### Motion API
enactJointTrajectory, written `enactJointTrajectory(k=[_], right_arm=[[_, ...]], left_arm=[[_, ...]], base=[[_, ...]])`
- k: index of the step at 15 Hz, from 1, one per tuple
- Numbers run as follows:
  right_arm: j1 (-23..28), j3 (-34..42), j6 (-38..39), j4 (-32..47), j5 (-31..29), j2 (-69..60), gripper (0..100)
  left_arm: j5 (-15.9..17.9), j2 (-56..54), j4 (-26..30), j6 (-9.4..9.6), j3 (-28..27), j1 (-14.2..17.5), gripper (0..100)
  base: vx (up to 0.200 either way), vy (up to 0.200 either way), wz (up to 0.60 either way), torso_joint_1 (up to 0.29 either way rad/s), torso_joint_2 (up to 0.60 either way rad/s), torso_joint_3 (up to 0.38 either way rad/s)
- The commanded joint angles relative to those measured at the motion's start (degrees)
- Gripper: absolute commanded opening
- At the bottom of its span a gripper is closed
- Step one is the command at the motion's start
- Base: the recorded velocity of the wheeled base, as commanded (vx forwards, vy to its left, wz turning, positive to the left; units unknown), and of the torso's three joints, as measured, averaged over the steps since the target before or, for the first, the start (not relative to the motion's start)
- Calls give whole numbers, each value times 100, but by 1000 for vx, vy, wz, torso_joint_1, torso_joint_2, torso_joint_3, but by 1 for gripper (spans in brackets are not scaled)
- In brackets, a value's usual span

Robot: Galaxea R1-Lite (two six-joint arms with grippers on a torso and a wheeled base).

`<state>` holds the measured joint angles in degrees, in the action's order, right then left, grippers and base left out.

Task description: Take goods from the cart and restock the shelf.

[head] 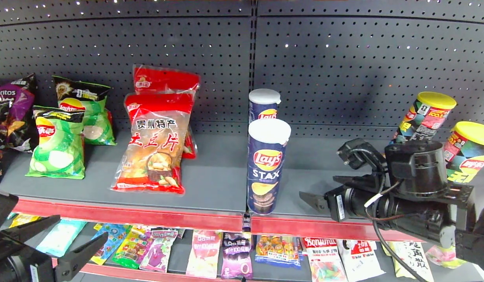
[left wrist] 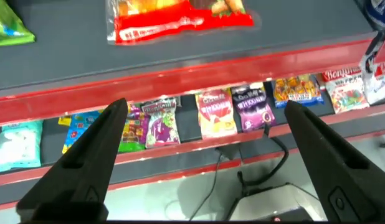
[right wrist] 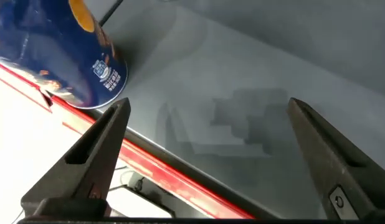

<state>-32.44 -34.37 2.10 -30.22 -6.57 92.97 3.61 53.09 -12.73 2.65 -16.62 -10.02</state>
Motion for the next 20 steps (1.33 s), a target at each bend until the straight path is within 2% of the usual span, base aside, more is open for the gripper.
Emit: enactJointTrajectory(k=[1, 5, 20], right_arm=[[1, -18, 1, -1, -2, 125, 100], [-17, -343, 10, -1, 7, 556, 100], [-342, -650, 10, -1, -2, 995, 100]], left_arm=[[-9, -106, -2, -1, 18, 0, 100], [0, -106, -2, -36, 44, 0, 100], [0, -150, -2, -45, 18, 9, 100]], base=[[0, 0, 0, 0, 0, 0], [0, 0, 0, 0, 0, 0], [0, 0, 0, 0, 0, 0]])
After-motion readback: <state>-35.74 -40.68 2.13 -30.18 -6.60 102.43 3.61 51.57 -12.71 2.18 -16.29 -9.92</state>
